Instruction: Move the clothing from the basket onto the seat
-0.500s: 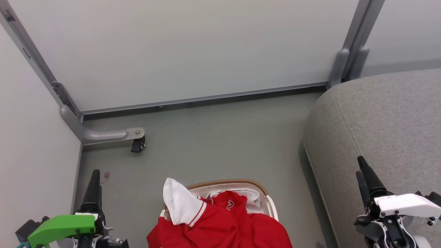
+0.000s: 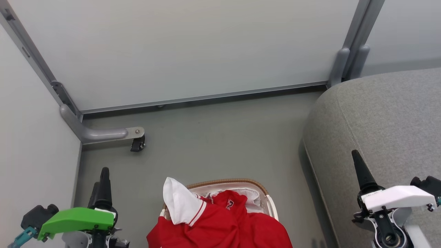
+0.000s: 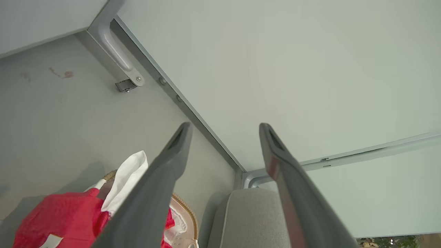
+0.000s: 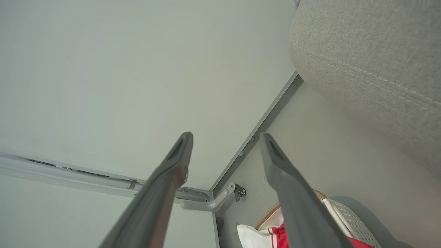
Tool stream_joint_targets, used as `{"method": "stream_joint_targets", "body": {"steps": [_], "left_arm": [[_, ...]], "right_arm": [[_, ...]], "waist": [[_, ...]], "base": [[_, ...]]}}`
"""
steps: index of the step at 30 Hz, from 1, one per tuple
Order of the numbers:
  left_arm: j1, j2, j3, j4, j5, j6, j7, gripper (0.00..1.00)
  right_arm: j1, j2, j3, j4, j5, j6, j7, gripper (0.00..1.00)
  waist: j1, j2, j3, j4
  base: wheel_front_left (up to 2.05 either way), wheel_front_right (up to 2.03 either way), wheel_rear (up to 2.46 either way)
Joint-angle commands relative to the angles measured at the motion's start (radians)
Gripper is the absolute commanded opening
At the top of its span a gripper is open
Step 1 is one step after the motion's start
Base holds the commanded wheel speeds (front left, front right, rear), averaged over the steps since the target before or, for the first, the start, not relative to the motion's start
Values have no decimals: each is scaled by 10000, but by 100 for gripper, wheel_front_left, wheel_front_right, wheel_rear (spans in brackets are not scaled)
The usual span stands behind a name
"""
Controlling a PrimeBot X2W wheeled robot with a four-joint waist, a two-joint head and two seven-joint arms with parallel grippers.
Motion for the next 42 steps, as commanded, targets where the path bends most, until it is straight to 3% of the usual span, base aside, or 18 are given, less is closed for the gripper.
{"method": "stream_joint_targets", "body": {"steps": [1, 22, 42], "left_arm": [[-343, 123, -74, -52, 521, 64, -121, 100], [-732, 258, -874, 626, 3694, 489, -855, 100], [-396, 226, -1414, 550, 5954, 794, -1445, 100]], "right_arm": [[-325, -135, 77, -125, -468, 3, -122, 100], [-803, -224, 442, 110, -3679, 4, -863, 100], [-630, -205, 759, 218, -6009, 5, -1447, 100]], "waist": [[0, 0, 3, 1], [0, 0, 50, 55], [0, 0, -13, 42]], "base": [[0, 0, 0], [0, 0, 0], [0, 0, 0]]}}
